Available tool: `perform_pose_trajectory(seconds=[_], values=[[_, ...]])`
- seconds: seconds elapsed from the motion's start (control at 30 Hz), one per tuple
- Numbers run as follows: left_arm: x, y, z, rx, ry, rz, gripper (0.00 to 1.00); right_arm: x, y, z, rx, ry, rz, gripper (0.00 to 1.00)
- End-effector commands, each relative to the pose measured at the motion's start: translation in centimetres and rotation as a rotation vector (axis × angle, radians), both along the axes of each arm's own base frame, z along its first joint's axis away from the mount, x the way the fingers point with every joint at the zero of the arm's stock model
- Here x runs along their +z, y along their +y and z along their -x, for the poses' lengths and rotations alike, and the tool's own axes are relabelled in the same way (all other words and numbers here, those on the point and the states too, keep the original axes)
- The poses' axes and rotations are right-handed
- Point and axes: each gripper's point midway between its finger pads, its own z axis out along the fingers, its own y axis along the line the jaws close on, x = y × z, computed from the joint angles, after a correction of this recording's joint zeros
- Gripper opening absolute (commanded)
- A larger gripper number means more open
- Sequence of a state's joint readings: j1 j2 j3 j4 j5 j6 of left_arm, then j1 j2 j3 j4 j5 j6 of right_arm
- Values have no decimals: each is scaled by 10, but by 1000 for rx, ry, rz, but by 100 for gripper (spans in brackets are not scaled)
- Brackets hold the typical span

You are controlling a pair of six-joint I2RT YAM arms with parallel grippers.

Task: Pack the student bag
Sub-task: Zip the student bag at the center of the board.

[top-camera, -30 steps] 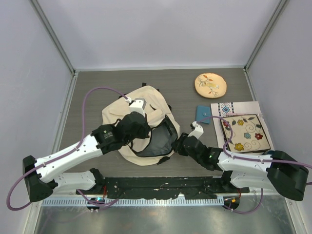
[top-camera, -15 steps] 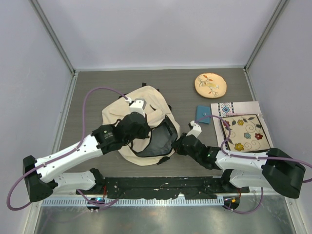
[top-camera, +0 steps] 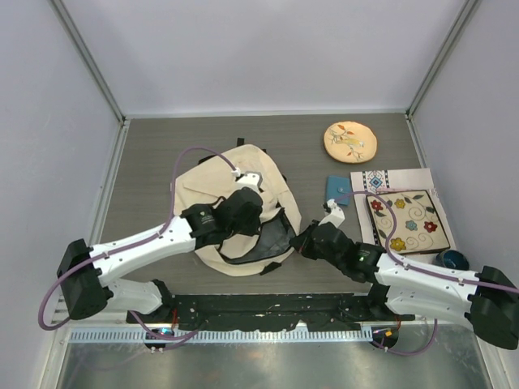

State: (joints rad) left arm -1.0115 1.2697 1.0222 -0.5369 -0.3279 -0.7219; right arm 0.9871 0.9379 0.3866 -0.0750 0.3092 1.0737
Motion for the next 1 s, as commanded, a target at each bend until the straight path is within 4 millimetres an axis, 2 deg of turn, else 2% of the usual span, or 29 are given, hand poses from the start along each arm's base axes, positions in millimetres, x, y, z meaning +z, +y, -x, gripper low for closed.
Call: perform_pose_trajectory(seconds=[0.0,0.17,0.3,0.33,0.4,0.5,0.53,0.57,0.7,0.8,0.83,0.87,0.97], values=[[-8,-14,-1,-52,20,3,3,7,-6,10,-18,65,-7,1],[-35,-21,16,-139,114,-21,7,8,-6,13,-16,95,3,1],[-48,-25,34,-219,181,-13,14,-4,-9,17,-9,121,36,2],[-48,-28,43,-258,209,8,20,-4,-10,17,-7,119,42,4],[-46,-27,52,-289,225,32,25,-1,-12,17,-9,107,46,18],[-46,-24,66,-342,254,57,37,9,-20,12,-37,62,52,29],[-45,-21,69,-357,251,51,47,13,-25,8,-57,40,61,32],[-49,-14,74,-358,278,20,48,17,-27,7,-63,29,67,34],[-52,-5,76,-358,286,-20,54,31,-33,0,-87,-24,66,36],[-33,-5,67,-312,217,32,61,42,-37,-5,-108,-55,74,42],[-28,-5,62,-289,189,46,69,47,-38,-6,-115,-65,68,42],[-12,-4,53,-253,120,86,73,52,-38,-7,-122,-74,62,42],[11,-8,37,-179,30,177,82,64,-32,-10,-120,-107,0,42]])
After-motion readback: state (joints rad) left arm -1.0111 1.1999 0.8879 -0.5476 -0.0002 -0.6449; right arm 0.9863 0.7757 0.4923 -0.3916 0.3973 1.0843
